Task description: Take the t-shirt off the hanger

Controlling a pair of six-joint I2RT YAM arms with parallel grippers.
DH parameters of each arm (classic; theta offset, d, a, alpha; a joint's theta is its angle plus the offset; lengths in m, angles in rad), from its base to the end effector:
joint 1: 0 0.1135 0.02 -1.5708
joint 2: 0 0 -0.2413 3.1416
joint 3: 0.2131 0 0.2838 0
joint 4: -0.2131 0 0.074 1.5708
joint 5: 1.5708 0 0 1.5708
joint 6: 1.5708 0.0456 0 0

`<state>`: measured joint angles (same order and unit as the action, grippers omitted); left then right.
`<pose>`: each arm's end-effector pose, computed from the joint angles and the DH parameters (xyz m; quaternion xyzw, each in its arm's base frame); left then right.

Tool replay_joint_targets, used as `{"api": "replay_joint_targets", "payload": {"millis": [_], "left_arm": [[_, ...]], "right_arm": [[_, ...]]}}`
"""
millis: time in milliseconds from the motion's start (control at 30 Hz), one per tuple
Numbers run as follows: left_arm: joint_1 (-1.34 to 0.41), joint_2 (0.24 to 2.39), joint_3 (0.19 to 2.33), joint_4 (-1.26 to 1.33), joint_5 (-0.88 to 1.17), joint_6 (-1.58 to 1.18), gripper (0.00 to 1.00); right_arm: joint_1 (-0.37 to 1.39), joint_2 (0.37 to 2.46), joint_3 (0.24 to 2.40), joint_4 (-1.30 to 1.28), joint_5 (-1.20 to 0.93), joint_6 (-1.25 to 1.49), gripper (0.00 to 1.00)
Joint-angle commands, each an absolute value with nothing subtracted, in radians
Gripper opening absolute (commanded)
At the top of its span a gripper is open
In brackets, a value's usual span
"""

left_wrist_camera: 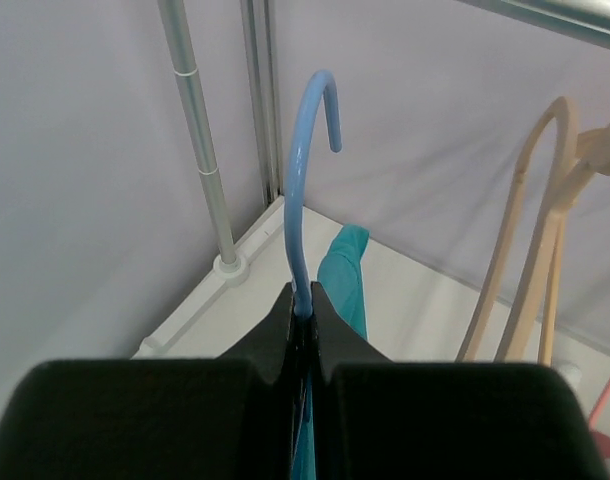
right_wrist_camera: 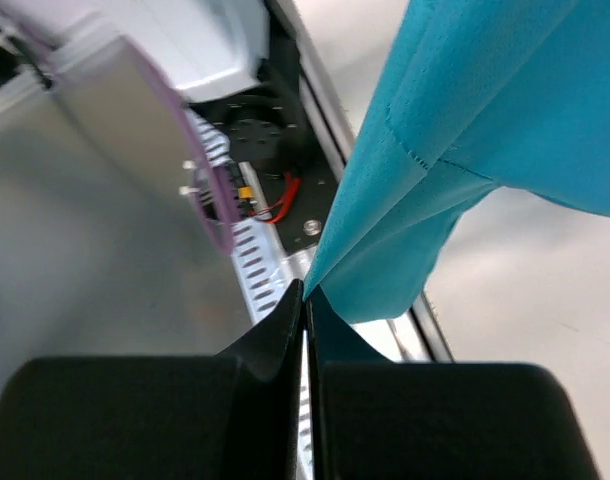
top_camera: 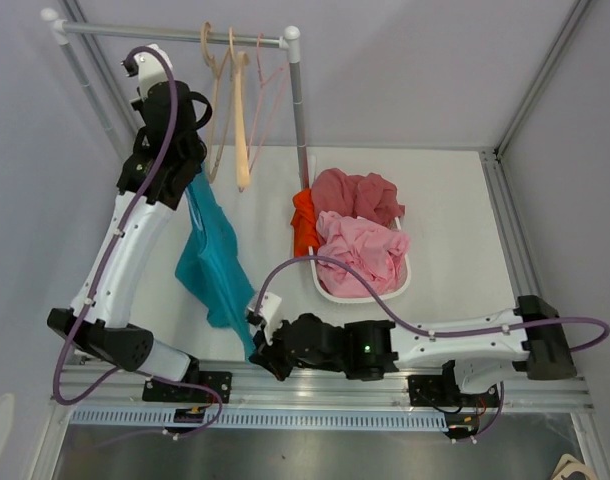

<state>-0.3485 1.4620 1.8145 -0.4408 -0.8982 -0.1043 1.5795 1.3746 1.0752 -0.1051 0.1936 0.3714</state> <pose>0.3274 -0.0810 0.4964 -0.2100 0.6952 0.1755 0.6646 0.0056 0.3649 0.2790 -0.4281 0.7140 0.4085 0.3742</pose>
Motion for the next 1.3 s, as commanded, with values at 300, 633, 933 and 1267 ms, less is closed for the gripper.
{"api": "replay_joint_targets", "payload": {"millis": [300, 633, 933, 1267], "left_arm": [[-0.457, 0.98, 1.632, -0.906, -0.533, -0.414, 0.01], [-0.483, 0.591, 1.468, -1.3, -0.44, -0.462, 0.01], [-0.483, 0.535, 1.574, -1.286, -0.754, -0.381, 0.01], [-0.483, 0.485, 1.516, -1.074, -0.859, -0.25, 0.01]], "right_arm": [[1.315, 1.577, 1.406, -0.188, 0.055, 0.221, 0.0], [1.161, 1.759, 1.569, -0.281, -0.067, 0.23, 0.0], [1.198, 2.025, 1.616, -0.336, 0.106, 0.265, 1.0], [1.167, 2.399, 2.046, -0.529, 0.193, 0.236, 0.99]]}}
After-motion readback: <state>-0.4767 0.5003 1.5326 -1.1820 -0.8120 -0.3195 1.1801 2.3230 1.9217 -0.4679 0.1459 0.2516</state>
